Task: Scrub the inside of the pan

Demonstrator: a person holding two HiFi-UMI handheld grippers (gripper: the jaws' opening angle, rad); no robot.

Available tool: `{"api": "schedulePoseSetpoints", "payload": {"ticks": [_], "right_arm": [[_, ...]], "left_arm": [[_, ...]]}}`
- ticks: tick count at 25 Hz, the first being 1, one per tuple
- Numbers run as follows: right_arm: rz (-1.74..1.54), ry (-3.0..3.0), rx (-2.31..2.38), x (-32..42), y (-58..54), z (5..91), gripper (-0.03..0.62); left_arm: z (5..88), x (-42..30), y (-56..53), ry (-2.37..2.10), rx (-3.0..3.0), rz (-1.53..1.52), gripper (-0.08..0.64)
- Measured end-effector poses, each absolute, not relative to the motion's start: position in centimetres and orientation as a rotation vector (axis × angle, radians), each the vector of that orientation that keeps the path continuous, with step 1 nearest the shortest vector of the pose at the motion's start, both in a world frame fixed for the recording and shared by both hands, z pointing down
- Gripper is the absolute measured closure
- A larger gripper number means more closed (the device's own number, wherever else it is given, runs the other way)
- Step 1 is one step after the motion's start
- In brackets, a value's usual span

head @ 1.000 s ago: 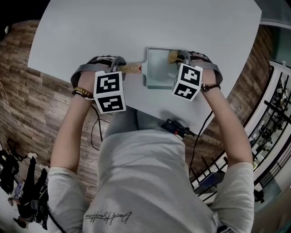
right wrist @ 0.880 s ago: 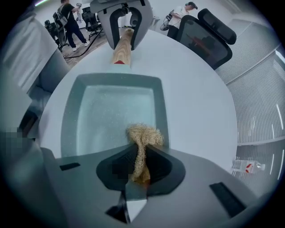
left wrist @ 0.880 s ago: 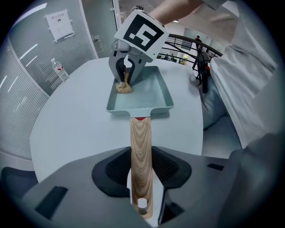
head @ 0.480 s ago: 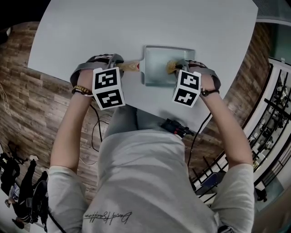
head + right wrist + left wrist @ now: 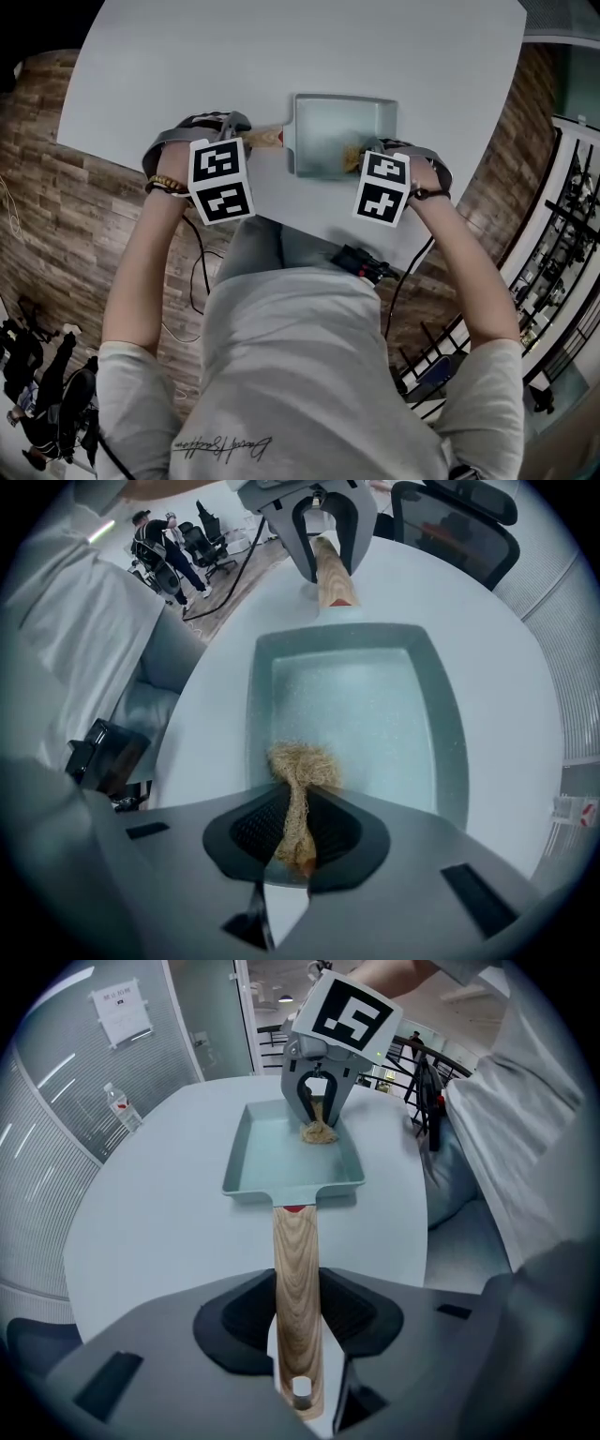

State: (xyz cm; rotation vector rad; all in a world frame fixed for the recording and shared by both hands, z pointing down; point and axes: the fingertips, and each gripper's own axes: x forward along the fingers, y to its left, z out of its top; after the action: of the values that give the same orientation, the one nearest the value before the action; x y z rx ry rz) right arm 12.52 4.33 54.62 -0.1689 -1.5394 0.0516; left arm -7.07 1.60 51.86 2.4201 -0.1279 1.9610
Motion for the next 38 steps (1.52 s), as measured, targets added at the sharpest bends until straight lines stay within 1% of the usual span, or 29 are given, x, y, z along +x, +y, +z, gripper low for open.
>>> {"api": "schedulePoseSetpoints", "payload": {"ticks": [3,11,14,28,38], "right_arm": [[0.066,-1.553,-0.157,12.5,3.8,54.6,0.525],[-0.216,-1.511,0.010,12.6,-4.0,55.0,0.522],[-0.255,-1.504,0.041,12.4,-5.3,54.9,0.522],[-0.196,-1.507,-0.006,13.1,-3.2,54.8,0.523],[-0.035,-1.489,-0.124,13.6,1.5,55.1,0.523]], "left_arm": [[51.8,-7.1,2.0,-0.082,2.416,1.993,0.411],[51.7,-7.1,2.3,-0.012,2.404,2.006,0.410],[51.6,-7.0,2.4,-0.025,2.413,1.997,0.410],[51.7,-6.9,1.8,-0.123,2.388,1.962,0.413],[52.2,-7.1,1.4,-0.123,2.378,1.952,0.413]]}}
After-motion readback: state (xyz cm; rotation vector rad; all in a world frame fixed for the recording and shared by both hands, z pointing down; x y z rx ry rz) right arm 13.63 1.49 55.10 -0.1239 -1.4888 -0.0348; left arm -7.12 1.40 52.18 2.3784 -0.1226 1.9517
